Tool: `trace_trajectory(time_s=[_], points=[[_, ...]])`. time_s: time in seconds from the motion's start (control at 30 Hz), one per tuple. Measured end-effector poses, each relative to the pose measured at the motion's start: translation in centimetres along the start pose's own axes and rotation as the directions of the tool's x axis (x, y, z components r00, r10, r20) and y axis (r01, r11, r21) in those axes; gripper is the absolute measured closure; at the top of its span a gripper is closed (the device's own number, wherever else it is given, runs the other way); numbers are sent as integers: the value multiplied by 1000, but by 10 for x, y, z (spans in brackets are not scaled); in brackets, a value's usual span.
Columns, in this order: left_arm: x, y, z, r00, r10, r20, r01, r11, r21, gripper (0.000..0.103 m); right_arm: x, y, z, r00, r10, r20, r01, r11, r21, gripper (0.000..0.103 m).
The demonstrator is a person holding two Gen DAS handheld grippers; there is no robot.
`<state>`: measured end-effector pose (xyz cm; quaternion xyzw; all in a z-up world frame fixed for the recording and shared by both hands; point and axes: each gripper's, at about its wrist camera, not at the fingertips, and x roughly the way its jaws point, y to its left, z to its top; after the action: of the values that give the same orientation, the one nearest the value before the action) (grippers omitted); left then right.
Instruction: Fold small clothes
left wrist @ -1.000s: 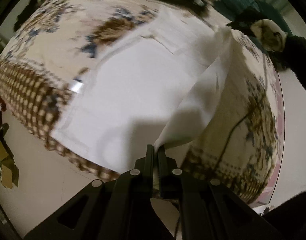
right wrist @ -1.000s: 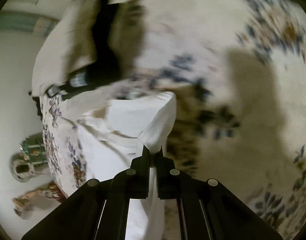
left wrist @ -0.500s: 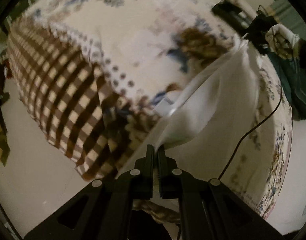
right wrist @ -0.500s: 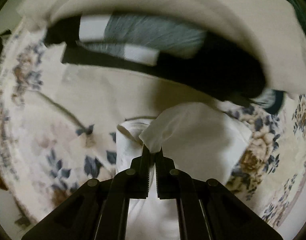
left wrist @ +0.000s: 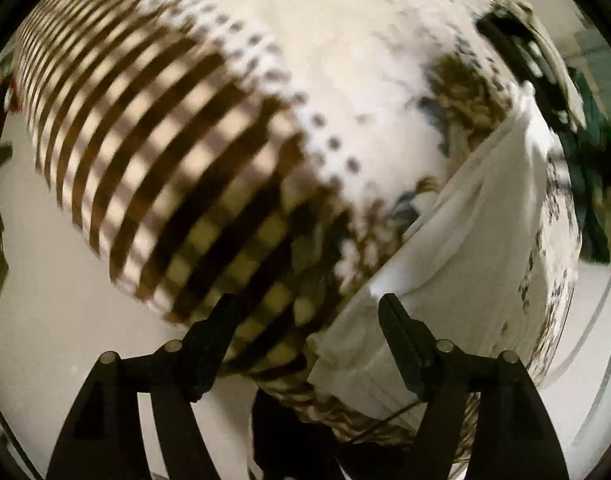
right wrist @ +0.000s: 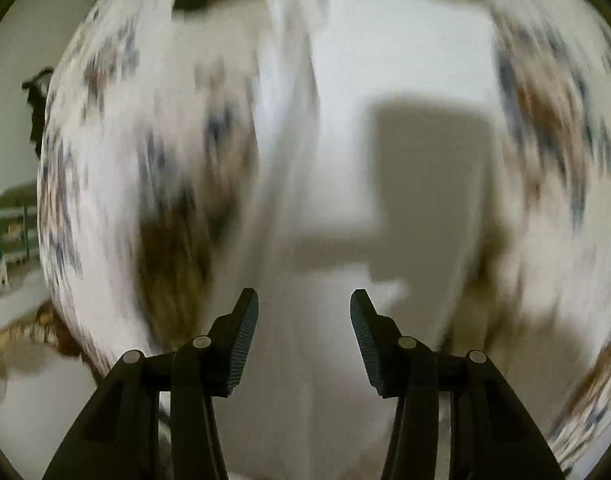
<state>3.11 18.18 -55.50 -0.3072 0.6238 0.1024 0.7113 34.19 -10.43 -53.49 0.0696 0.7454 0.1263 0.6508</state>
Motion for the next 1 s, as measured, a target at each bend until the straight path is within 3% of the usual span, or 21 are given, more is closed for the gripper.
trace_trajectory(time_s=[0.13, 0.23, 0.3, 0.37, 0.47, 0.57, 0.7, 0.77, 0.8, 0.83, 0.87, 1.0], points=[[13, -38, 3, 998, 57, 0, -56, 984, 167, 33, 54, -32, -129, 987, 56, -149, -37, 991, 126, 53], [19, -52, 2, 998, 61, -6, -58, 978, 198, 33, 105, -52, -221, 949, 200, -244, -126, 949, 289, 53], [17, -53, 0, 997, 72, 3, -71, 982, 176, 33, 127, -50, -259, 935, 247, -253, -156, 930, 333, 53], [6, -48, -8, 994, 102, 27, -105, 985, 136, 33, 131, -47, -286, 950, 237, -202, -159, 927, 339, 53], [-11, -34, -16, 989, 134, 61, -139, 985, 98, 33, 116, -45, -309, 974, 198, -108, -153, 930, 333, 53], [-22, -28, -25, 980, 180, 88, -190, 974, 119, 33, 103, -48, -332, 977, 209, -42, -182, 922, 343, 53], [-29, -23, -33, 969, 222, 106, -235, 963, 134, 33, 97, -41, -348, 971, 234, -39, -215, 936, 277, 53], [-28, -24, -35, 965, 236, 112, -251, 958, 140, 33, 101, -31, -348, 975, 209, -73, -189, 957, 222, 53], [-28, -24, -38, 965, 238, 113, -253, 957, 144, 33, 110, -26, -351, 979, 186, -79, -168, 966, 199, 56], [-27, -25, -39, 964, 241, 115, -257, 955, 148, 33, 110, -25, -352, 981, 178, -81, -159, 968, 192, 67], [-25, -29, -38, 963, 243, 115, -259, 954, 149, 33, 116, -22, -356, 984, 158, -80, -142, 973, 180, 100], [-26, -39, -41, 966, 222, 130, -242, 956, 166, 33, 102, -31, -375, 994, 106, -4, -103, 977, 186, 102]])
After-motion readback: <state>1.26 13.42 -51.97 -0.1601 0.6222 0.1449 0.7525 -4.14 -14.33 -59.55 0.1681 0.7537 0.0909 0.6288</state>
